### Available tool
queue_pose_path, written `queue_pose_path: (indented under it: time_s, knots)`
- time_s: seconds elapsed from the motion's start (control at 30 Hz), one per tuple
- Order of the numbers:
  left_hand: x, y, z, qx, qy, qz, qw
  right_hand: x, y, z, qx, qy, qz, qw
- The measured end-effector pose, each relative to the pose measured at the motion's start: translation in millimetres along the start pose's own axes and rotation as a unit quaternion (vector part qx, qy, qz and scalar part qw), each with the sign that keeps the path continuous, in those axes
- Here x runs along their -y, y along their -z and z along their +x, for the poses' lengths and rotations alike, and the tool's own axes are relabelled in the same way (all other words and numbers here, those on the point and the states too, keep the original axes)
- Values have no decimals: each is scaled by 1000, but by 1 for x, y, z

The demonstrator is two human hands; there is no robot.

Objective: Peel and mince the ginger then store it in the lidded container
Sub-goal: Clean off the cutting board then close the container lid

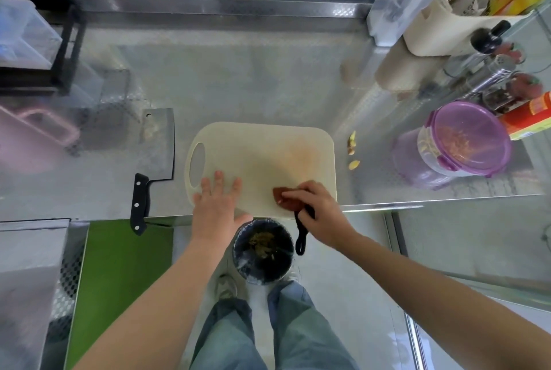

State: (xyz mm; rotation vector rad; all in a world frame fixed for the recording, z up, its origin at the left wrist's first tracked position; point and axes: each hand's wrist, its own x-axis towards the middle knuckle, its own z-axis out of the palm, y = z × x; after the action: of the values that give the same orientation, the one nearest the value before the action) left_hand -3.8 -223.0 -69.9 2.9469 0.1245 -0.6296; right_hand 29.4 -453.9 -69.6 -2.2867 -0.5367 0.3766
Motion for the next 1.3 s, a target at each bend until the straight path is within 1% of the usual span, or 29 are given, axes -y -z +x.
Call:
queue_pose_path:
  time_s: [0.07,0.1,0.13,0.17,0.2,0.23,0.33,0.37,0.4,0.47,0.53,0.57,0.6,0.67,0.73,0.77,0.8,0.83,0.93,0.97,1.0,1.03,1.07,1.1,1.17,1.2,1.23,1.27,1.3]
  knots:
    - [0,-1,1,1,0,4,1000,-17,13,17,-130,-61,-42,989]
    - [1,-1,1,2,0,4,1000,-24,16,22,-168,-100,-64,979]
    - [0,-1,1,4,1,5,1000,-27,13,22,-187,-128,-80,971]
    - [0,-1,0,4,0,9,1000,-27,5,17,-192,-134,-91,968]
    - [0,-2,0,3,0,15,1000,-22,-5,8,-178,-118,-95,972]
    - [0,-2,0,0,-1,21,1000,-12,-18,-3,-148,-91,-86,981]
    - [0,-2,1,-3,-3,6,1000,21,-39,-34,-3,-10,-19,1000]
    - [0,-2,1,-2,-4,3,1000,27,-37,-38,15,-3,3,1000]
    - [1,-2,1,-1,-4,3,1000,29,-32,-35,1,-13,25,1000]
    - [1,-1,1,0,-7,-1,1000,20,-18,-18,-95,-62,39,993]
    - [3,-1,0,1,-13,-10,1000,4,-7,3,-174,-114,-8,978]
    - [5,0,0,2,-16,-16,1000,-2,-6,9,-182,-134,-36,974]
    - [7,0,0,2,-19,-22,1000,-4,-11,10,-176,-139,-60,973]
    - [13,0,-1,2,-26,-26,999,1,-28,-2,-136,-97,-83,983]
    - [17,1,-2,0,-32,-27,999,13,-36,-19,-39,-26,-53,997]
    - [19,1,-4,-3,-35,-28,999,18,-35,-23,22,0,-35,999]
    - [19,1,-4,-7,-36,-31,999,20,-28,-20,59,10,-23,998]
    - [18,0,-4,-10,-35,-35,999,19,-21,-12,55,6,-17,998]
    - [16,0,-5,-8,-26,-47,999,6,-3,26,-89,-89,-23,992]
    - [15,0,-5,-10,-23,-49,998,4,-2,36,-117,-122,-43,985]
    - [15,0,-5,-12,-22,-50,998,4,-7,41,-124,-138,-64,981]
    - [15,0,-5,-14,-21,-51,998,5,-14,40,-119,-127,-80,982]
    - [15,-1,-5,-17,-20,-52,998,8,-23,34,-101,-94,-86,987]
    - [15,-1,-5,-22,-18,-51,998,15,-30,23,-65,-53,-78,993]
    - [15,-1,-6,-32,-14,-37,999,31,-37,1,65,13,-42,997]
    - [14,-1,-6,-33,-16,-31,999,37,-36,-7,134,32,-27,990]
    - [14,0,-7,-33,-17,-33,999,41,-32,-9,171,38,-16,984]
    - [15,1,-7,-32,-20,-42,998,41,-26,-5,161,32,1,986]
    - [17,3,-7,-33,-25,-55,998,38,-20,4,111,18,21,993]
